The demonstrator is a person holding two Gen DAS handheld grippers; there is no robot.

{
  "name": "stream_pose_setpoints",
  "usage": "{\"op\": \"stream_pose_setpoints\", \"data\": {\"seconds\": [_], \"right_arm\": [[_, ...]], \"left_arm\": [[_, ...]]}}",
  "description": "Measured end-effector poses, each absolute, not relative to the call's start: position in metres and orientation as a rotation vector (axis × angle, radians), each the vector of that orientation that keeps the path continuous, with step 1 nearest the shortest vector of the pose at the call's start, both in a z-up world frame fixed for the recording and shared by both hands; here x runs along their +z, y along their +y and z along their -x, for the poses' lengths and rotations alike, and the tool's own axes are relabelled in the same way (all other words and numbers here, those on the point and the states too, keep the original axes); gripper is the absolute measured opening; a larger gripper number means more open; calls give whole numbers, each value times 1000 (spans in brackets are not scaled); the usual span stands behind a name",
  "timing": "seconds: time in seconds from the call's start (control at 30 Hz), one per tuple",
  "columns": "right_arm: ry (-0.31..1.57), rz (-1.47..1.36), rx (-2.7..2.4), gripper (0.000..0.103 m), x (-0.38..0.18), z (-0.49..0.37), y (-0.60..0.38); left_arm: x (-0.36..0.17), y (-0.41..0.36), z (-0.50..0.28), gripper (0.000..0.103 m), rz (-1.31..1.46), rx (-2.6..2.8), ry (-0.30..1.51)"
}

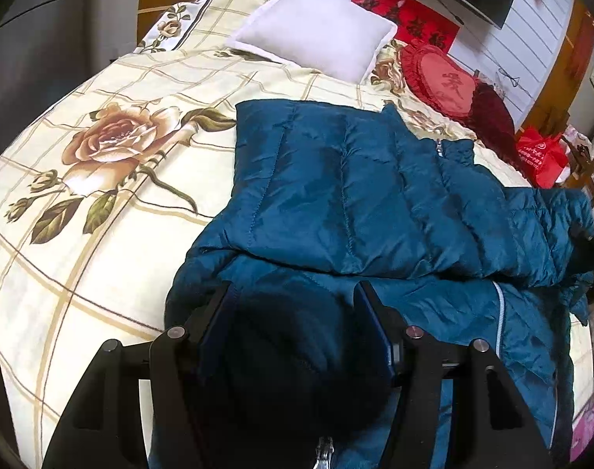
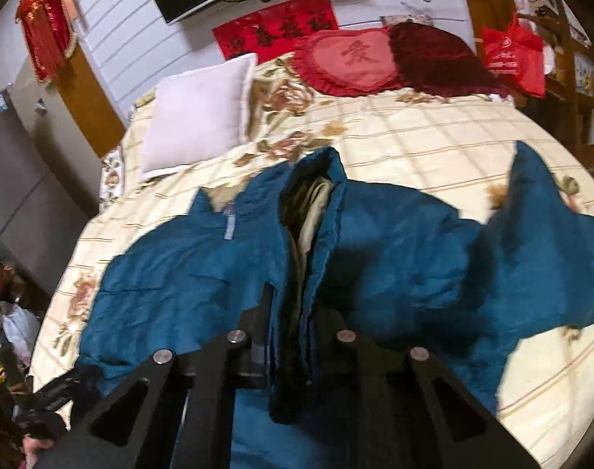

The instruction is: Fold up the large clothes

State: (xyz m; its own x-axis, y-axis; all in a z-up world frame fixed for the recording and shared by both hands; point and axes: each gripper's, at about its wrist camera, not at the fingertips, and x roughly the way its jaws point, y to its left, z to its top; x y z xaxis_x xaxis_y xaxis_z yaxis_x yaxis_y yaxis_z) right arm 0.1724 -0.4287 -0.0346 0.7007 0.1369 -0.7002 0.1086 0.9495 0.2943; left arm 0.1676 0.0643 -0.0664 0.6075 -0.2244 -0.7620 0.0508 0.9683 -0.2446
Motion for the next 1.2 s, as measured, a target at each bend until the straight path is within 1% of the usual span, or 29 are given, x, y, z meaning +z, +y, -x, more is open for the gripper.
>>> {"op": "stream_pose_setpoints", "data": {"seconds": [0.13, 0.23, 0.27, 0.3, 0.33, 0.37, 0.4, 0.47, 0.5, 0.6, 0.7, 0.77, 0.9, 1.1, 1.2], "right_arm": [[858, -308, -105, 12, -64, -174, -455], [946, -315, -184, 12, -96, -189, -470], [960, -330, -186, 19, -101, -191, -471], [972, -353, -191, 28, -104, -193, -473], [970, -365, -194, 30, -102, -190, -474], [956, -365, -195, 38, -98, -187, -473], [933, -352, -197, 48, -91, -182, -471], [890, -299, -194, 58, -73, -172, -461], [863, -269, -173, 60, -62, -168, -452], [839, -218, -59, 65, -40, -170, -416], [841, -153, 63, 65, -37, -184, -373], [860, -96, 139, 65, -46, -199, -339], [885, -33, 169, 65, -71, -222, -301], [946, 9, 79, 66, -122, -244, -296], [946, -6, 90, 67, -129, -242, -299]], "left_arm": [[-60, 69, -163, 62, 198, -161, 881], [-54, 70, -163, 62, 210, -162, 871], [-51, 70, -163, 62, 216, -162, 866], [-48, 71, -162, 62, 221, -164, 862], [-45, 71, -161, 62, 224, -166, 856], [-41, 71, -160, 62, 223, -167, 844], [-37, 70, -160, 62, 216, -166, 829], [-30, 68, -164, 62, 194, -163, 807], [-27, 64, -168, 62, 181, -160, 799], [-26, 55, -183, 62, 169, -158, 797], [-32, 45, -201, 62, 159, -129, 792], [-40, 38, -216, 62, 147, -106, 801], [-59, 31, -237, 62, 141, -81, 856], [-78, 25, -242, 62, 104, -70, 863], [-82, 25, -241, 62, 97, -73, 860]]}}
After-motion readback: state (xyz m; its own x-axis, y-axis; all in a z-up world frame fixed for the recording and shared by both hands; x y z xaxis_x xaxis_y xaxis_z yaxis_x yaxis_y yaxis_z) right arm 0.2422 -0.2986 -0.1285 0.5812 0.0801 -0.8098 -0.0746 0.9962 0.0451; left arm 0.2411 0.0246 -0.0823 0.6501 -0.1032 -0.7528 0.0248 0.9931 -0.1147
